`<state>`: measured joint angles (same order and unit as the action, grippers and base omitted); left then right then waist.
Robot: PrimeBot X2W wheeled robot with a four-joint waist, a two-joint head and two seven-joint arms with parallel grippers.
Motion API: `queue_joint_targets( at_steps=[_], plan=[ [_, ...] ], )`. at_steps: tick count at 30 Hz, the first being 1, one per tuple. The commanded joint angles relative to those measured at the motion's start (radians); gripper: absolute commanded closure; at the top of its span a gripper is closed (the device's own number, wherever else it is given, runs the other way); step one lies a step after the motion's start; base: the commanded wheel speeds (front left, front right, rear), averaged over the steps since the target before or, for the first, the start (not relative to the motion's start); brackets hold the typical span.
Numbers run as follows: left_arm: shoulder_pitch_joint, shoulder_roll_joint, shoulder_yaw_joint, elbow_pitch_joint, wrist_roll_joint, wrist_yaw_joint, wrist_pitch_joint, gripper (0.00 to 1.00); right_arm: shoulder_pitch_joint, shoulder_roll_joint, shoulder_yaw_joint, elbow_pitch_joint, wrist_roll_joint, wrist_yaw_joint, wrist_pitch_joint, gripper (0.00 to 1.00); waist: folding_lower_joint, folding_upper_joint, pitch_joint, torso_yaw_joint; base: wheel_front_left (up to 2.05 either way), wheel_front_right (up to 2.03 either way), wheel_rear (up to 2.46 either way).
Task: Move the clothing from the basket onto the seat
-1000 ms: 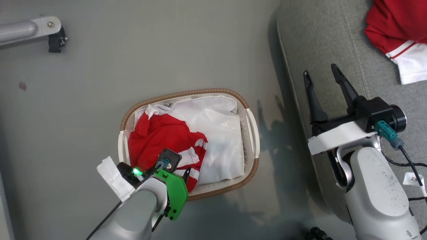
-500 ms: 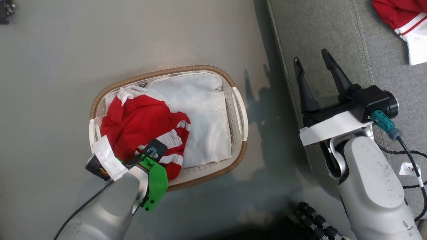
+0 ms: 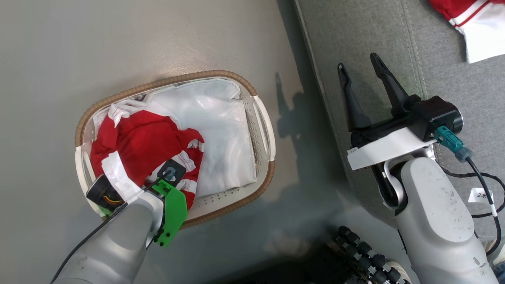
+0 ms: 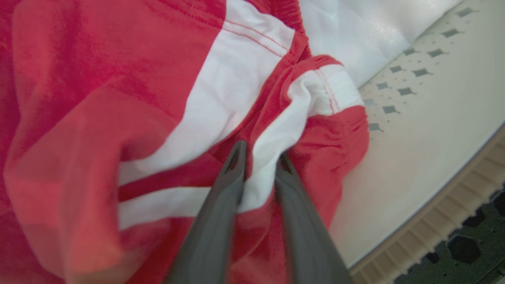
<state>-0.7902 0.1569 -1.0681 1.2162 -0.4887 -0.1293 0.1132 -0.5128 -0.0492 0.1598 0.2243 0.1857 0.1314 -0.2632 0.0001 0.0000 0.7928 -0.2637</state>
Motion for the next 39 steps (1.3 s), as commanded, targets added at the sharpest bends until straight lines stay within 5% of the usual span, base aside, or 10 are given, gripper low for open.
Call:
queue_joint_targets(
  at_steps=[1, 11, 26, 39],
  plan=[
    [-0.018, 0.007, -0.005, -0.005, -0.007, -0.002, -0.006, 1.00, -0.007, -0.002, -0.002, 0.003, 0.004, -0.001, -0.002, 0.00, -0.0001, 0.0000, -0.003, -0.003, 0.00, 0.00, 0.00],
    [0.020, -0.002, -0.022, -0.039, -0.076, -0.001, -0.102, 1.00, 0.025, -0.003, -0.033, 0.028, -0.022, -0.001, -0.002, 0.00, -0.0001, 0.0000, -0.098, 0.023, 0.00, 0.00, 0.00],
    [0.063, -0.019, 0.051, -0.126, -0.235, -0.001, -0.341, 1.00, 0.134, -0.003, -0.091, 0.066, -0.095, -0.001, -0.002, 0.00, -0.0001, 0.0000, -0.388, 0.109, 0.00, 0.00, 0.00],
    [0.015, 0.038, 0.130, -0.351, -0.213, 0.010, -0.379, 1.00, 0.275, -0.003, -0.111, 0.103, -0.130, -0.001, -0.002, 0.00, -0.0001, 0.0000, -0.641, 0.152, 0.00, 0.00, 0.00]
  ],
)
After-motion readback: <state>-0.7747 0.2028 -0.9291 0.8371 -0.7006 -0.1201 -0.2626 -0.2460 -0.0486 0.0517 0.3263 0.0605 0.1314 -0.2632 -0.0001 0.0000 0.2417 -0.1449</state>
